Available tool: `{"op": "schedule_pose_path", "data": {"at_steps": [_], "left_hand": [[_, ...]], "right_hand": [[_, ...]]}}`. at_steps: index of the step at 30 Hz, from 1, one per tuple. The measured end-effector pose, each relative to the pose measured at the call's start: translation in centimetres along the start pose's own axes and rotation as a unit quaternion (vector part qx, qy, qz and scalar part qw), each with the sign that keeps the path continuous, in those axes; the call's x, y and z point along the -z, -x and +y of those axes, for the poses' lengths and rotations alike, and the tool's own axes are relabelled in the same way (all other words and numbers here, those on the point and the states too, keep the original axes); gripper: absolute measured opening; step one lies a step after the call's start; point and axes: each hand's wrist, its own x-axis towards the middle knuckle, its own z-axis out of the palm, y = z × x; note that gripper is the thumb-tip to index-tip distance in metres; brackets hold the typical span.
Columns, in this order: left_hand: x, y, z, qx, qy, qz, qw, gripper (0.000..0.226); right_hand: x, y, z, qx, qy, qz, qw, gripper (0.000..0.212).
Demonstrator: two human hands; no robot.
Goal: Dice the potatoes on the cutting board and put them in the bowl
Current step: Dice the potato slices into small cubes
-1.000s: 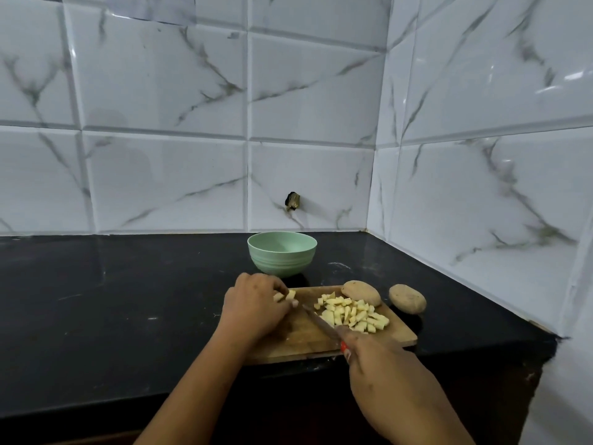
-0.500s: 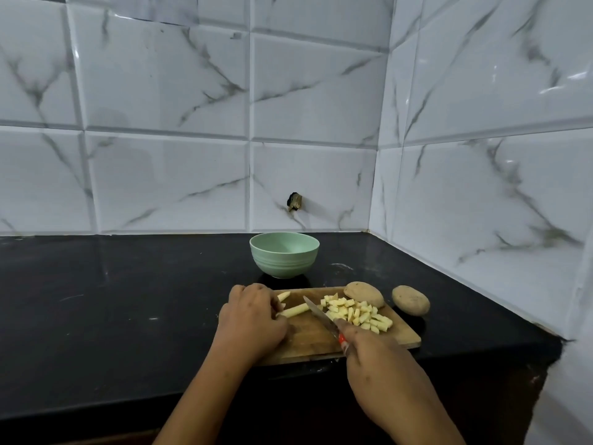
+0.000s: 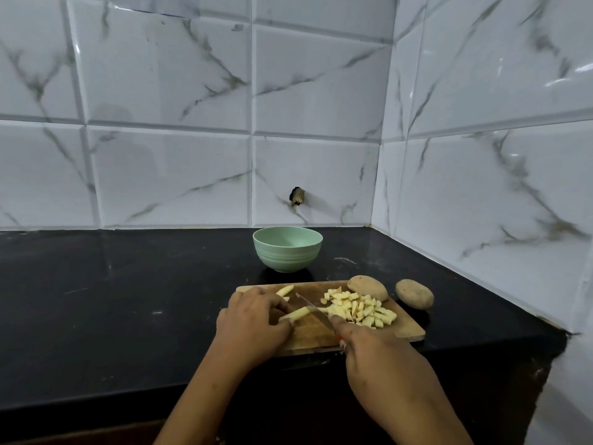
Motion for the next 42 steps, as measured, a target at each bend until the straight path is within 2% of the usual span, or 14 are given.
{"op": "schedule_pose_path", "data": {"at_steps": [5, 10, 14, 20, 25, 32, 37, 40, 42], "left_hand": [[-0.4, -0.3, 0.5, 0.021, -0.001, 0.040, 0.999, 0.017], [-0.2, -0.7, 1.5, 0.044, 0.019, 0.006, 0.999, 0.012], [0.2, -0.7, 1.8, 0.045, 0.026, -0.024, 0.998, 0.010], [0.1, -0.1, 2.0, 0.032, 0.044, -0.010, 0.998, 0.012], [-0.5, 0.4, 2.3, -0.006, 0.084, 0.055, 0.995, 0.017], [-0.5, 0.3, 2.0, -0.002, 0.120, 0.049, 0.992, 0.017], [-0.8, 0.5, 1.6, -0.011, 0.128, 0.059, 0.990, 0.011], [-0.7, 0.7, 1.1, -0.015, 0.137, 0.066, 0.988, 0.017], [-0.6, 0.7, 0.9, -0.014, 0.133, 0.070, 0.988, 0.016]], "right_hand": [[0.2, -0.4, -0.2, 0.029, 0.061, 0.004, 0.998, 0.060], [0.1, -0.8, -0.7, 0.027, 0.091, -0.001, 0.996, 0.068], [-0.3, -0.6, -0.3, 0.016, 0.052, 0.030, 0.998, 0.063], [-0.2, 0.2, 0.3, 0.009, -0.041, 0.070, 0.997, 0.052], [0.2, 1.4, -0.4, 0.010, -0.041, 0.034, 0.998, 0.054], [0.6, 1.1, -2.0, 0.008, 0.047, -0.045, 0.998, 0.067], [0.7, 0.9, -1.8, 0.015, 0.044, -0.013, 0.999, 0.061], [0.9, 1.6, -1.6, 0.013, 0.028, 0.015, 0.999, 0.059], [1.1, 1.9, -1.7, 0.016, 0.018, 0.005, 1.000, 0.059]]}}
